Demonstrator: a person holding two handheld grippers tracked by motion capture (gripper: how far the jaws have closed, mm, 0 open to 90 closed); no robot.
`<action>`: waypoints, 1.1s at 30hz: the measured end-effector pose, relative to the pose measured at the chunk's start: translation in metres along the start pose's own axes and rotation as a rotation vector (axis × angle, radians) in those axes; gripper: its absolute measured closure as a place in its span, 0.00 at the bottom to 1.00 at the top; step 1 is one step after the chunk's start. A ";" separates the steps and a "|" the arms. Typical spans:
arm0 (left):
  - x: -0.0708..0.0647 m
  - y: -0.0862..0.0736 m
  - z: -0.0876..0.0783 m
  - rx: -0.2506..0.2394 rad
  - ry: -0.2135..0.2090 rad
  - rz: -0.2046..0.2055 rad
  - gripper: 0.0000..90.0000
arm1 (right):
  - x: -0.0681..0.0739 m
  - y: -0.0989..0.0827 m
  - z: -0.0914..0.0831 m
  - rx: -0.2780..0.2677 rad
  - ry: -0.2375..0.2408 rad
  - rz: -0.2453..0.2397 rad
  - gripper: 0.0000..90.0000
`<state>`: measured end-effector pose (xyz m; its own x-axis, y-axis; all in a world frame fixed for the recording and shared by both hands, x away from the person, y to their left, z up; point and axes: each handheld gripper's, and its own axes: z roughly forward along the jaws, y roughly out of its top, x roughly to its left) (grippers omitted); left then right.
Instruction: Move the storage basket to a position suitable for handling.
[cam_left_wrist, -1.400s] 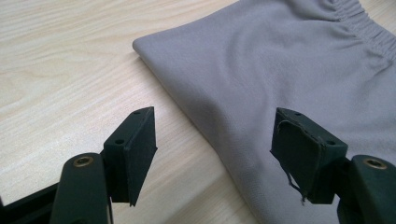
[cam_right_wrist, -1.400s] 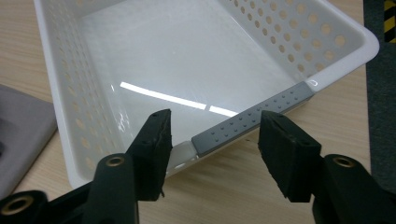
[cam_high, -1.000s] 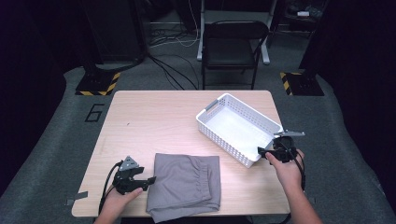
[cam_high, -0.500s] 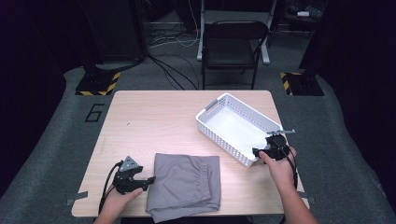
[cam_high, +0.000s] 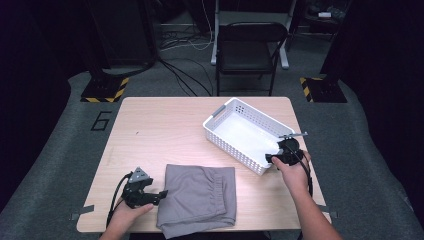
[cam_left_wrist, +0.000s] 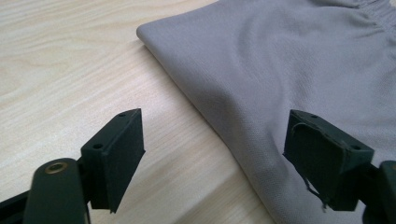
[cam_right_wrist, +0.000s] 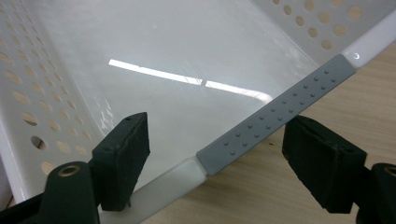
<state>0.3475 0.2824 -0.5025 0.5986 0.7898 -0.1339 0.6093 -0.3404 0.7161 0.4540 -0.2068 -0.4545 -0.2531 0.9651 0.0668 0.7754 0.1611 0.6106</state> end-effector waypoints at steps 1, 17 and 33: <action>0.000 0.000 0.000 -0.010 -0.001 -0.004 0.25 | 0.002 0.002 0.001 0.004 0.003 0.004 0.27; 0.012 -0.003 0.002 0.031 0.011 -0.032 0.29 | 0.022 0.031 0.022 0.009 0.052 -0.079 0.42; 0.015 -0.006 0.004 0.020 -0.010 -0.054 0.38 | 0.053 0.060 0.044 0.018 0.046 -0.159 0.55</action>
<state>0.3552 0.2943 -0.5115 0.5696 0.8022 -0.1792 0.6515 -0.3076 0.6935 0.5119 -0.1366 -0.4491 -0.3993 0.9168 0.0071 0.7337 0.3149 0.6021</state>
